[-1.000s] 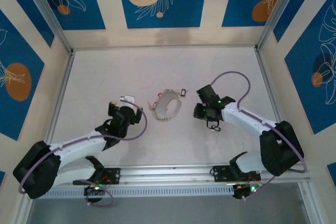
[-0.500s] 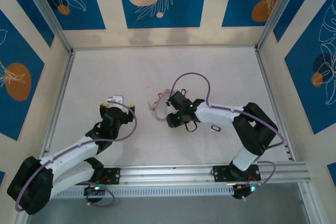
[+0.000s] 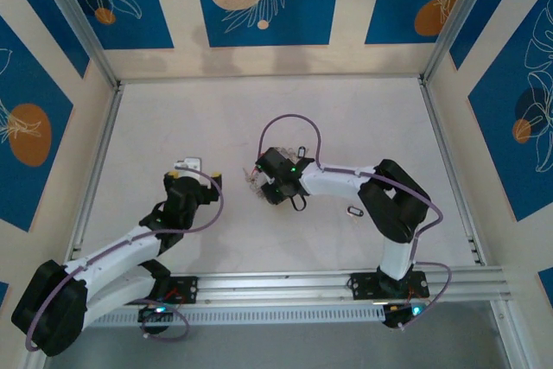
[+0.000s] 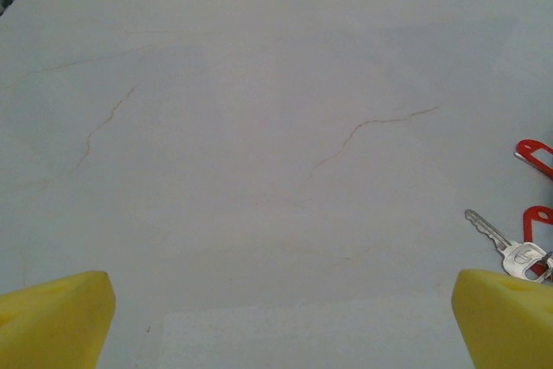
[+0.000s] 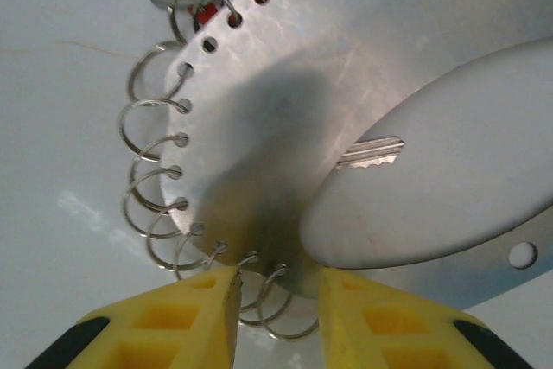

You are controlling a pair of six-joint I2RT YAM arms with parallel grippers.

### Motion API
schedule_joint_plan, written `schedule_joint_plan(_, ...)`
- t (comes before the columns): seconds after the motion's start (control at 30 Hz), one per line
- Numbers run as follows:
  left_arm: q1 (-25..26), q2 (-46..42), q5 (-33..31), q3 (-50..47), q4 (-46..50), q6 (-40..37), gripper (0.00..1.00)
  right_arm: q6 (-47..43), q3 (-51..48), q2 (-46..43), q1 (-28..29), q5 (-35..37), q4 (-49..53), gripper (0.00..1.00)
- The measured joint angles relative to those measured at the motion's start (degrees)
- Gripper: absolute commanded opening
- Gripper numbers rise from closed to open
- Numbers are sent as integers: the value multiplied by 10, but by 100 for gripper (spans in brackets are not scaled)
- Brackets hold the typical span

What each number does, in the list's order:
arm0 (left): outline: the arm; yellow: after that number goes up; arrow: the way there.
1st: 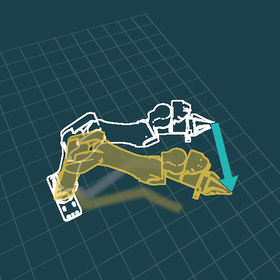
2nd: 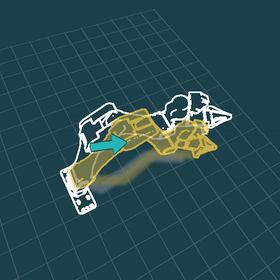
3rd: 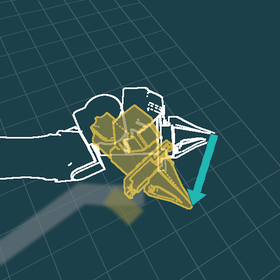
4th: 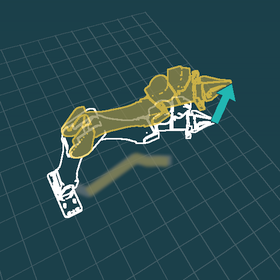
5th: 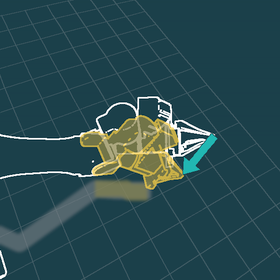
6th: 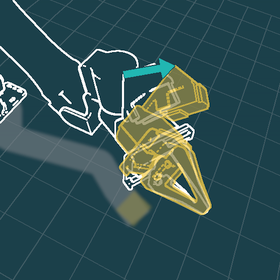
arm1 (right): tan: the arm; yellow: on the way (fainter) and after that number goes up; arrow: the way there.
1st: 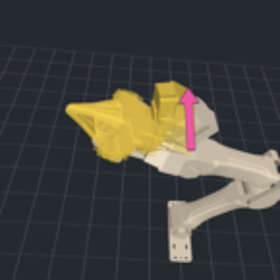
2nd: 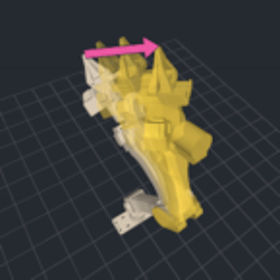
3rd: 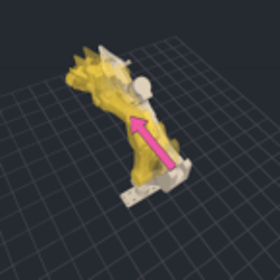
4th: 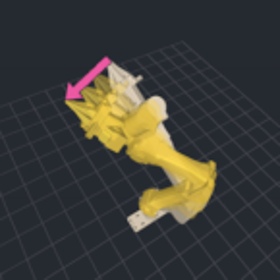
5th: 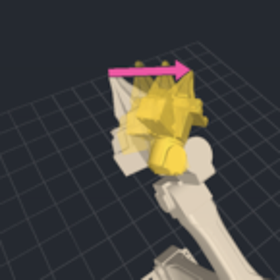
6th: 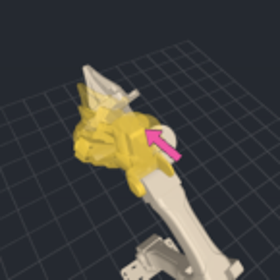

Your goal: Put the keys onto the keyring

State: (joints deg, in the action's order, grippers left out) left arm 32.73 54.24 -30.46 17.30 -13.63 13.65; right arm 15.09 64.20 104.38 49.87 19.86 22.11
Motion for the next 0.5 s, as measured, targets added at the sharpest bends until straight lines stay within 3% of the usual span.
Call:
schedule_joint_plan(0.2, 0, 0, 0, 0, 0, 0, 100, -8, 9, 18, 0, 10, 13, 29)
schedule_joint_plan(0.4, 0, 0, 0, 0, 0, 0, 100, -11, 11, 19, 0, 17, 15, 38)
schedule_joint_plan(0.5, 0, 4, 0, 0, 1, 0, 100, -15, 14, 20, 0, 25, 22, 34)
